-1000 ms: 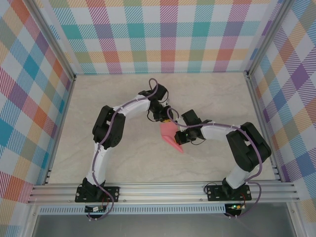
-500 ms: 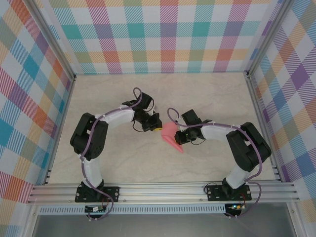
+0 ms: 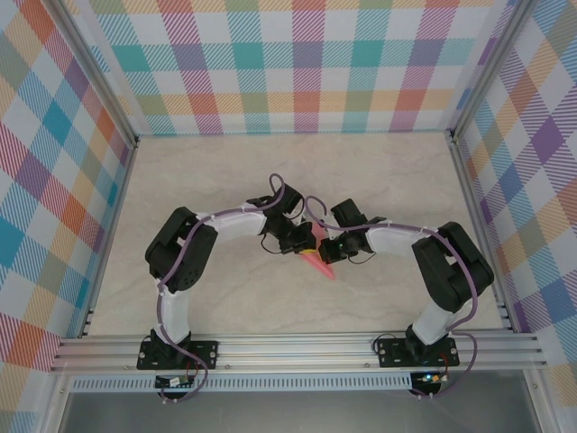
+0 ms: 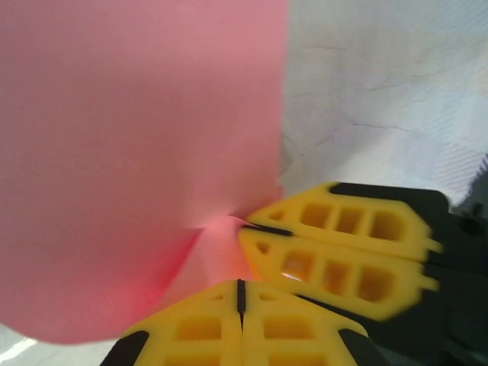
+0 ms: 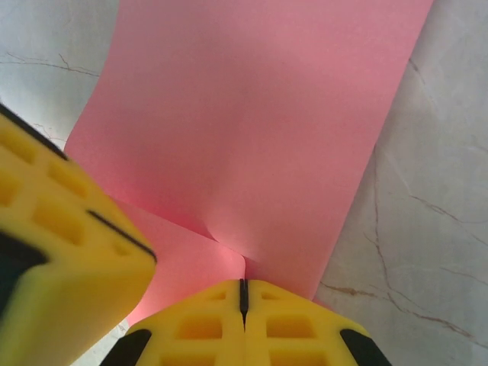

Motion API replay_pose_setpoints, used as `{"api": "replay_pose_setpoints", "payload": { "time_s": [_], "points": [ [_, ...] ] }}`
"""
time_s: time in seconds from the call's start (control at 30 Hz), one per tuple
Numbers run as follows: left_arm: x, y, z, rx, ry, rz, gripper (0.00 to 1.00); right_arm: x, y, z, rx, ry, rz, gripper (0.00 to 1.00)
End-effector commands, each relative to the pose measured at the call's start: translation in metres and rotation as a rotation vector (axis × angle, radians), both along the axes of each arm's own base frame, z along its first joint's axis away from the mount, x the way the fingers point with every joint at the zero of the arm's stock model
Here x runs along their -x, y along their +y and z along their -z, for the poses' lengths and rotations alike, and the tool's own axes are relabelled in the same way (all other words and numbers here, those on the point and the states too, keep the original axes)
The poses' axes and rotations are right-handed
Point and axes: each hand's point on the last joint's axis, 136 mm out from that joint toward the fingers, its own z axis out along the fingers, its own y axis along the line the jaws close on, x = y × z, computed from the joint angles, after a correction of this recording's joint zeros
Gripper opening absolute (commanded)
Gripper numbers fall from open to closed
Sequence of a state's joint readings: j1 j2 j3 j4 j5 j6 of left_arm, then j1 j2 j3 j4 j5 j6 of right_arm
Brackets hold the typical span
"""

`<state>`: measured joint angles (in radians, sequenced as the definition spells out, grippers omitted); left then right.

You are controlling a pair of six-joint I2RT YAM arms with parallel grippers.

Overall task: Fold a paper plane with a square sheet of paper (fold left side to right side)
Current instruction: Third fold the triangle at the center of the table.

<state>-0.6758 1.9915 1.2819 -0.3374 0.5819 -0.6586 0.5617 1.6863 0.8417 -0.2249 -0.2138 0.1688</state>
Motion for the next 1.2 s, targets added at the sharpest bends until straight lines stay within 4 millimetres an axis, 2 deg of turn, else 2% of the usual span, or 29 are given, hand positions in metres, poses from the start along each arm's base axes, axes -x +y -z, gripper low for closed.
{"api": "replay_pose_setpoints", "payload": {
  "time_s": [0.0,0.57,0.63,0.8,0.93,1.07,1.17],
  "points": [
    [-0.004,-0.001,0.001,-0.007,-0.007,-0.005,0.05,0.018,-0.015,0.023,0.074,0.094,-0.001,0.00],
    [0.004,0.018,0.041,-0.113,0.025,-0.017,0.04,0.016,-0.012,0.019,0.063,0.093,-0.003,0.00],
    [0.005,0.020,0.045,-0.126,0.029,-0.020,0.04,0.013,-0.009,0.011,0.046,0.082,-0.001,0.00],
    [0.008,0.025,0.054,-0.152,0.038,-0.019,0.04,-0.003,-0.004,-0.027,0.008,0.013,0.021,0.14],
    [0.009,0.027,0.057,-0.160,0.037,-0.023,0.04,-0.012,-0.011,-0.054,0.016,-0.036,0.047,0.25],
    [0.008,0.026,0.056,-0.156,0.032,-0.027,0.03,-0.003,-0.016,-0.071,0.003,-0.049,0.052,0.32],
    [0.008,0.026,0.054,-0.154,0.027,-0.026,0.03,0.017,-0.007,-0.076,-0.090,0.011,0.029,0.32]
  ]
}}
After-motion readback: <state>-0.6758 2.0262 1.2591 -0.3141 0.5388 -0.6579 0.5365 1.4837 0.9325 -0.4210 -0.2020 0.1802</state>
